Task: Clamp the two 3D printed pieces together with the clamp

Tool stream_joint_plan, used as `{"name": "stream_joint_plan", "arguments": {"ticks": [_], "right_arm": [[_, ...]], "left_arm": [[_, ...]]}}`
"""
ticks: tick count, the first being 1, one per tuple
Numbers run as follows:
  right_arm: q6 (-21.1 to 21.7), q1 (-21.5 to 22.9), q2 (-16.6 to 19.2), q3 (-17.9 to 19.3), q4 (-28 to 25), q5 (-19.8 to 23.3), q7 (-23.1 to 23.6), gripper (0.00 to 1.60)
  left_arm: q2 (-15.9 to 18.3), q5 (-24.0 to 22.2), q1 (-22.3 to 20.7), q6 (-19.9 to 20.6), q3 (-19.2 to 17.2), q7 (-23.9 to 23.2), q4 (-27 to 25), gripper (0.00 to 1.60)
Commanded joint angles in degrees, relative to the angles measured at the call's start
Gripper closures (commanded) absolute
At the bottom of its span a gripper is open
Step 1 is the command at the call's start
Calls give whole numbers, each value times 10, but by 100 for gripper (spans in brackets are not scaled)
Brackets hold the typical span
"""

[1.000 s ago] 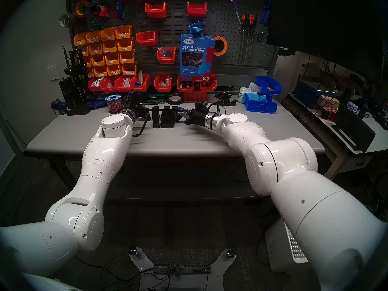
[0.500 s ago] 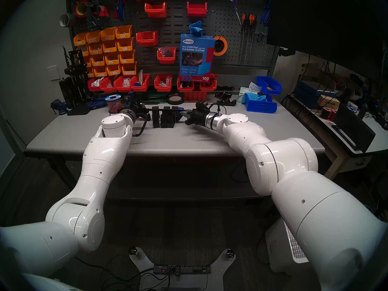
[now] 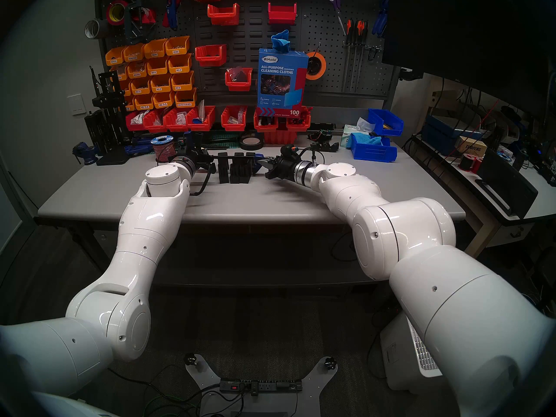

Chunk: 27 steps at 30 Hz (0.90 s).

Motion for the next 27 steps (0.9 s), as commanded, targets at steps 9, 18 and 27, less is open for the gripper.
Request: {"name": "stream_joint_plan", "arguments": {"ticks": [9, 18, 27], "right_arm": [[-6, 23, 1, 6, -15, 4, 0, 160], [-7, 23, 1, 7, -15, 4, 1, 160], [-7, 22, -1, 8, -15, 4, 0, 160]], "left_arm": [[-11, -2, -38, -11, -1, -2, -25, 160], [-18, -2, -43, -11, 0, -1, -23, 160], [-18, -3, -45, -11, 0, -1, -23, 160]]}}
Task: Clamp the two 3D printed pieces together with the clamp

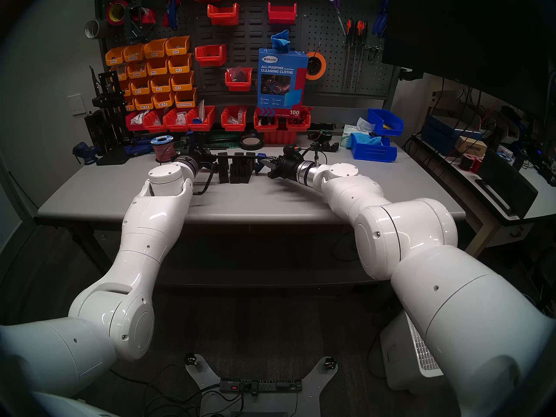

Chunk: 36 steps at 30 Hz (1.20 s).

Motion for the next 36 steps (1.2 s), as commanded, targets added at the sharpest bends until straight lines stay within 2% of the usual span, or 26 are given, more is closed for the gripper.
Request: {"name": "stream_joint_plan", "arguments": {"ticks": [1, 36], "right_arm": [[-5, 23, -7, 4, -16, 4, 1, 160], [-6, 21, -7, 8, -14, 3, 0, 160]], "left_arm": [[-6, -2, -41, -12, 2, -3, -27, 160], [-17, -5, -49, -12, 9, 1, -23, 160]]}}
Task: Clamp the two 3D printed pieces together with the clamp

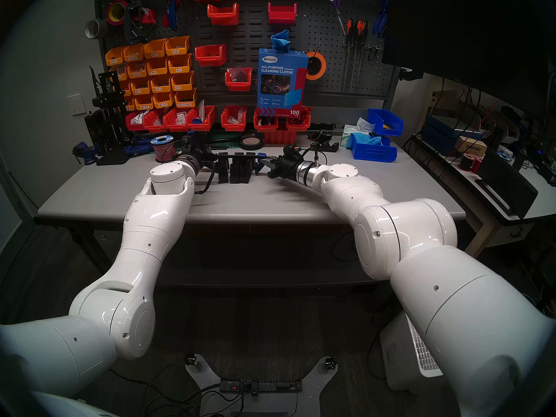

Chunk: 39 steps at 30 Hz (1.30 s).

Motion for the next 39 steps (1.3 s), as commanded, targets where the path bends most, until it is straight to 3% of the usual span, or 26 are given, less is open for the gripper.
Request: {"name": "stream_joint_plan", "arguments": {"ticks": [1, 39], "right_arm": [[-5, 22, -5, 2, -16, 2, 2, 160], [-5, 22, -6, 6, -15, 1, 7, 160]], "left_arm": [[-14, -4, -43, -13, 5, -3, -28, 160], [-34, -13, -51, -12, 9, 9, -32, 160]]}}
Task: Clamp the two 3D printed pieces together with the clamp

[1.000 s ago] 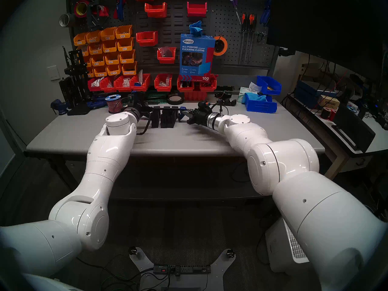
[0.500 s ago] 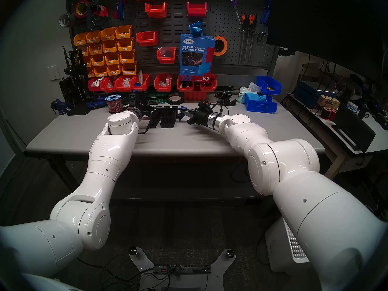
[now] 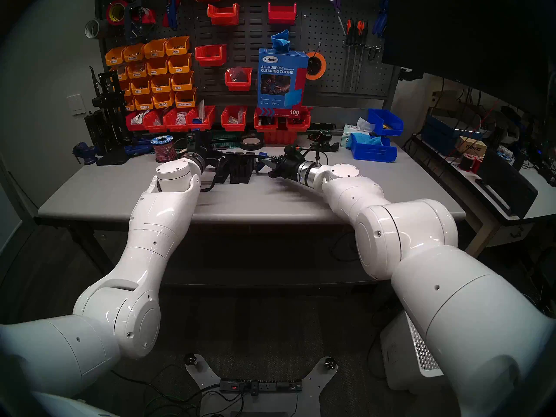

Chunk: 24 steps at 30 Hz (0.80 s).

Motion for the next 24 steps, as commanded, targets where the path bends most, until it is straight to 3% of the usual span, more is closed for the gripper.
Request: {"name": "stream_joint_plan", "arguments": {"ticks": [1, 24], "right_arm": [[-4, 22, -8, 1, -16, 1, 1, 160], [-4, 22, -6, 1, -15, 0, 5, 160]], "left_arm": [[-16, -6, -44, -13, 5, -6, -33, 160], [-27, -19, -46, -10, 1, 8, -33, 160]]}}
